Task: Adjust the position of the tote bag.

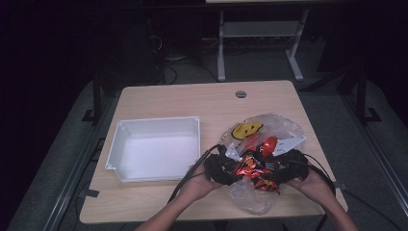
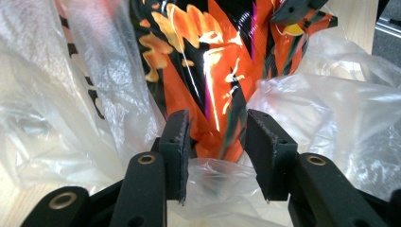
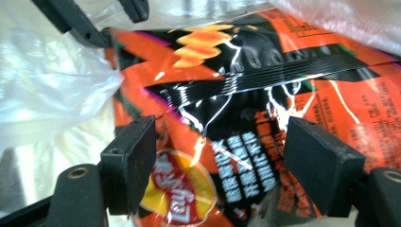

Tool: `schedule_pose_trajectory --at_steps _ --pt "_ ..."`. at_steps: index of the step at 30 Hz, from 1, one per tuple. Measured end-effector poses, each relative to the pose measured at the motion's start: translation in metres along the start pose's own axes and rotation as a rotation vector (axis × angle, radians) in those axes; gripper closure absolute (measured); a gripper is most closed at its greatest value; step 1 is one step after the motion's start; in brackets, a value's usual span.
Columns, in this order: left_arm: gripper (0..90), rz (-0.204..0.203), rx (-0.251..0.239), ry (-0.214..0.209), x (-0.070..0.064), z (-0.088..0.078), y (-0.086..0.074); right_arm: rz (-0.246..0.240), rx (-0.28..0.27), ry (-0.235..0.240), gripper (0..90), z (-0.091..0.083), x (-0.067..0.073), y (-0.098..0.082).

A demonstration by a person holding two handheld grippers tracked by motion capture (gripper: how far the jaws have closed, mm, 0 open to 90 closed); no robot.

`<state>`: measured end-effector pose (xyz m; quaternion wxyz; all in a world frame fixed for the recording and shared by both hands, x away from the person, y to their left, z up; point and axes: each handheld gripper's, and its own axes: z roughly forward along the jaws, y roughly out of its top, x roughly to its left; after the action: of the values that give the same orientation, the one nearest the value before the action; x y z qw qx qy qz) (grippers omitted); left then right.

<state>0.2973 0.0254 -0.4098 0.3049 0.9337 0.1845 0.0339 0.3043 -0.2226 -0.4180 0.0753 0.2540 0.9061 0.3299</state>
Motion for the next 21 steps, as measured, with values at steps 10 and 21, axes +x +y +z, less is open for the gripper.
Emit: schedule_pose_trajectory --at_steps 10,21 --pt "51.7 -0.013 0.018 0.013 -0.006 -0.003 -0.016 -0.027 -0.021 -0.008 24.1 -0.015 0.022 -0.013" --pt "46.4 -0.02 0.064 0.007 -0.01 0.004 -0.023 -0.059 0.024 -0.041 25.0 -0.008 0.03 -0.019"
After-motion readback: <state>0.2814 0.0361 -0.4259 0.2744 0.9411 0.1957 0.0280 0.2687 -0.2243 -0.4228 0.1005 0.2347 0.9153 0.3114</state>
